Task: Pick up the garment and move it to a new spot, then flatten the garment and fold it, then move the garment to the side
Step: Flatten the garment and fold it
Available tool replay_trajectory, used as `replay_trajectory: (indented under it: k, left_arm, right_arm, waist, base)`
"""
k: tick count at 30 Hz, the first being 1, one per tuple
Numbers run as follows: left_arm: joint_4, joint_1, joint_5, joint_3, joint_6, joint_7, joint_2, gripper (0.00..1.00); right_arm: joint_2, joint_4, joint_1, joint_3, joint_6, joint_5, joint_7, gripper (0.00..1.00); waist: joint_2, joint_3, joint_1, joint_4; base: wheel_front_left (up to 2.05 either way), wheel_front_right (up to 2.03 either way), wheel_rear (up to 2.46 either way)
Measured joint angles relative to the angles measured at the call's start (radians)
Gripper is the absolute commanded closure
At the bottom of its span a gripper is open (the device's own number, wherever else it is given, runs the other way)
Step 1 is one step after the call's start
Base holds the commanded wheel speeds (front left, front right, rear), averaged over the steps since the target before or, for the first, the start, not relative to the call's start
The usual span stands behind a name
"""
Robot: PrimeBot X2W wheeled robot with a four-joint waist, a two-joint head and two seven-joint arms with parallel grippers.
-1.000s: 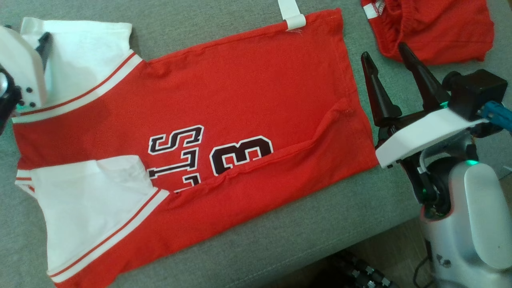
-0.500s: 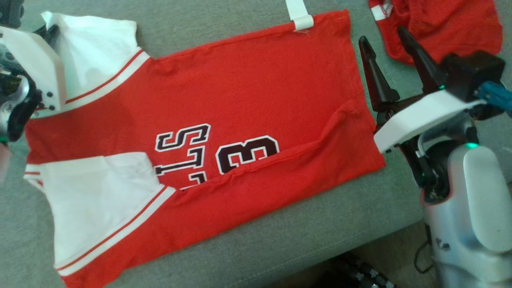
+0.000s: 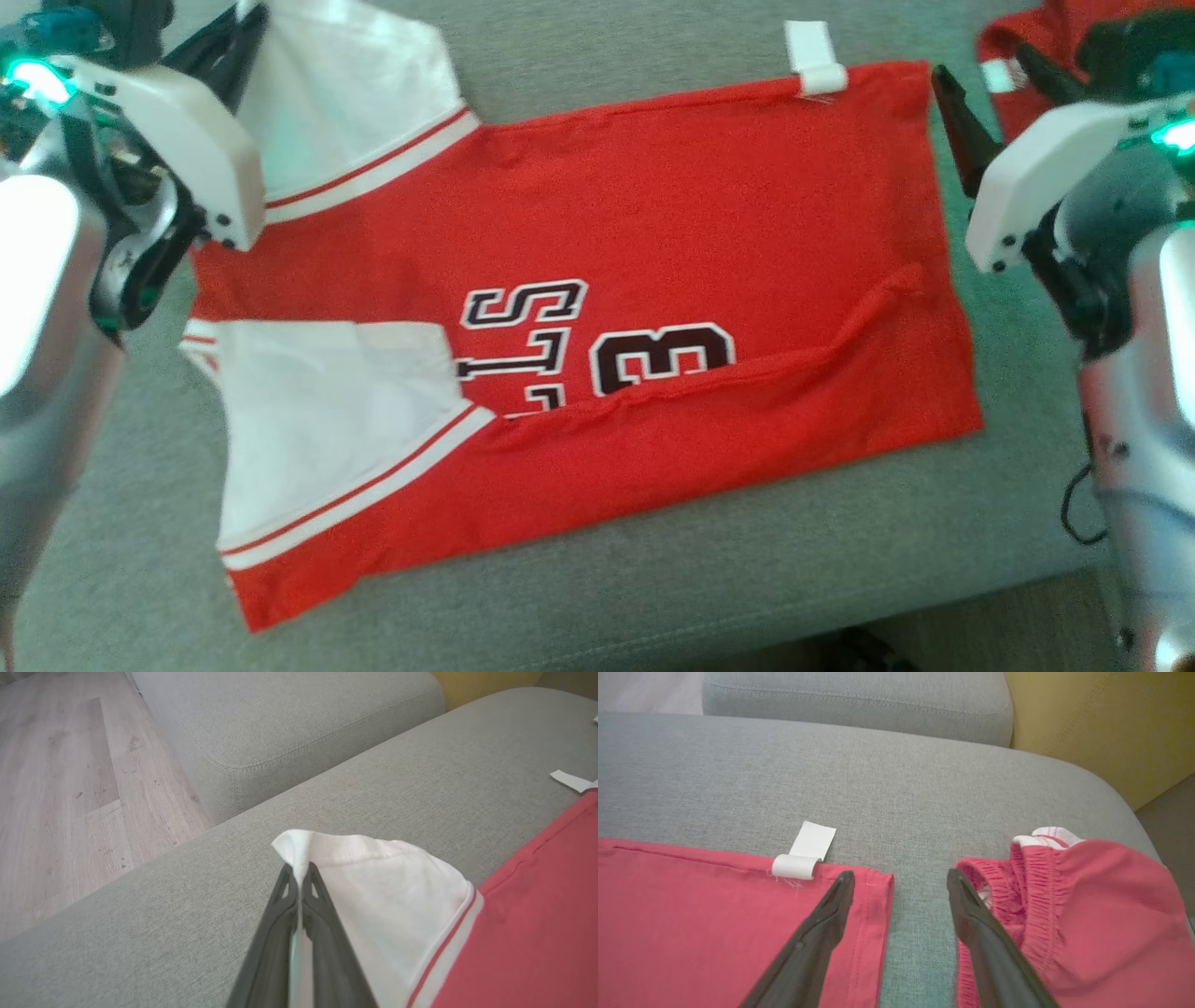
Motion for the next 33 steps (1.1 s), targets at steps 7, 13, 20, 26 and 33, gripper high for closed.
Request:
replay_trajectory:
  k: [7,13,20,26,33]
  left_arm:
    - [-0.078,0.000,0.000,-0.024,-0.003,-0.020,-0.026,1.00]
    - [-0.100,0.000,0.000,-0.027,-0.003,-0.028,-0.032,1.00]
    - [-0.104,0.000,-0.001,-0.028,-0.002,-0.037,-0.037,1.00]
    - [-0.104,0.001,-0.004,-0.028,-0.001,-0.045,-0.037,1.00]
    - [-0.117,0.031,-0.026,-0.026,0.007,-0.076,-0.037,1.00]
  right_arm:
    - [-0.011,0.184,-0.094,-0.021,0.000,0.036,0.060,0.00]
    - [-0.011,0.269,-0.125,-0.026,0.000,0.059,0.070,0.00]
    - [-0.017,0.323,-0.166,-0.014,0.000,0.098,0.073,0.56]
    - [-0.027,0.340,-0.171,0.013,0.000,0.114,0.055,1.00]
    - [-0.057,0.350,-0.170,0.057,0.000,0.137,-0.018,1.00]
  waist:
    - [0.0000,0.008,0.0000,0.068]
    - [0.0000,0.019,0.0001,0.091]
    - [0.0000,0.026,0.0001,0.106]
    - [0.0000,0.022,0.0001,0.110]
    - [0.0000,-0.004,0.0001,0.114]
  base:
    - [0.00,0.00,0.00]
    - [0.00,0.00,0.00]
    - [0.00,0.00,0.00]
    - [0.00,0.00,0.00]
    - [0.00,0.00,0.00]
